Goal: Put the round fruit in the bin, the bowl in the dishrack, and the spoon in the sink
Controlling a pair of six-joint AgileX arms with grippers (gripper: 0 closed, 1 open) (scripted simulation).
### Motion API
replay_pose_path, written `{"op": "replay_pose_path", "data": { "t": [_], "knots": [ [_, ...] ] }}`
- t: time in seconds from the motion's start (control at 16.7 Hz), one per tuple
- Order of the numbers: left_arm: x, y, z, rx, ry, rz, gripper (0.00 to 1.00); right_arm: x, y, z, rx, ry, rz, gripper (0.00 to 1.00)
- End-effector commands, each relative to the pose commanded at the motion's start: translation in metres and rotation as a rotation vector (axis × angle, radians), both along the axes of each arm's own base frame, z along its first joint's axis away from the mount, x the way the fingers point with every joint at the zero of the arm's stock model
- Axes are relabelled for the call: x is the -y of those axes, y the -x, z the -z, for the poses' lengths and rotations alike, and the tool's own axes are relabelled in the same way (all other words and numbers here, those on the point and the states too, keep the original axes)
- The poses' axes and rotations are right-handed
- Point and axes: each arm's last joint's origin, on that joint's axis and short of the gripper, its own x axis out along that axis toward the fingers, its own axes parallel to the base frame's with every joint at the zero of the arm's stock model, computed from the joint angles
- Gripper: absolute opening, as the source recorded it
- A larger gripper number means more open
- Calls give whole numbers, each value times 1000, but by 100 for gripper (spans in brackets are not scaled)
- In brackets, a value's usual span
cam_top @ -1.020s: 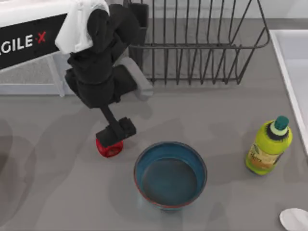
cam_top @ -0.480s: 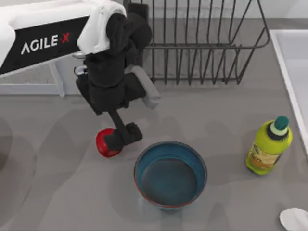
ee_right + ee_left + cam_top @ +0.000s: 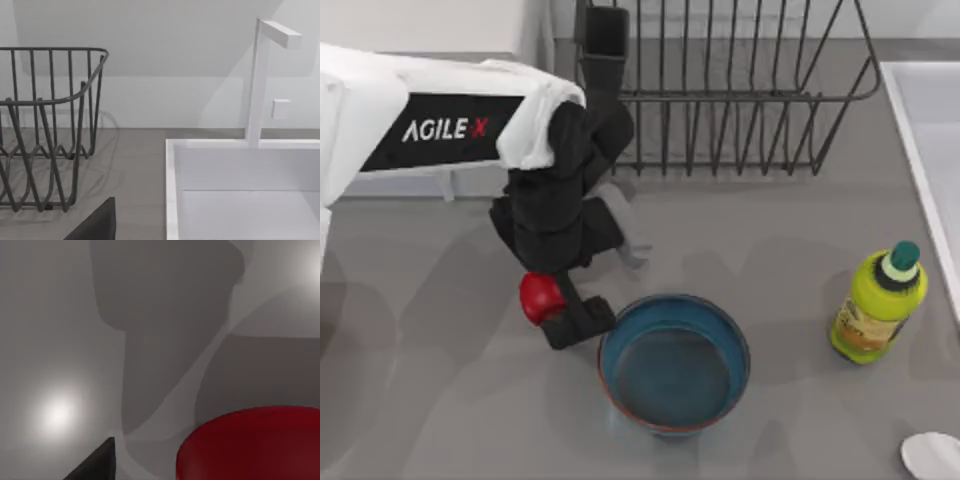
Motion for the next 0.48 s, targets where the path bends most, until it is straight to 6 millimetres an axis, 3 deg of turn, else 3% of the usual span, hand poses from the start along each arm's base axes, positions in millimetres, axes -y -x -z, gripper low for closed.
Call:
{"op": "replay_pose_path", "data": {
  "t": [0.3,0.48],
  "knots": [
    [-1,1,8,-6,-3,1,100,0,0,0,0,0,0,100],
    [-1,1,8,-6,-3,1,77,0,0,0,0,0,0,100]
  ]
}}
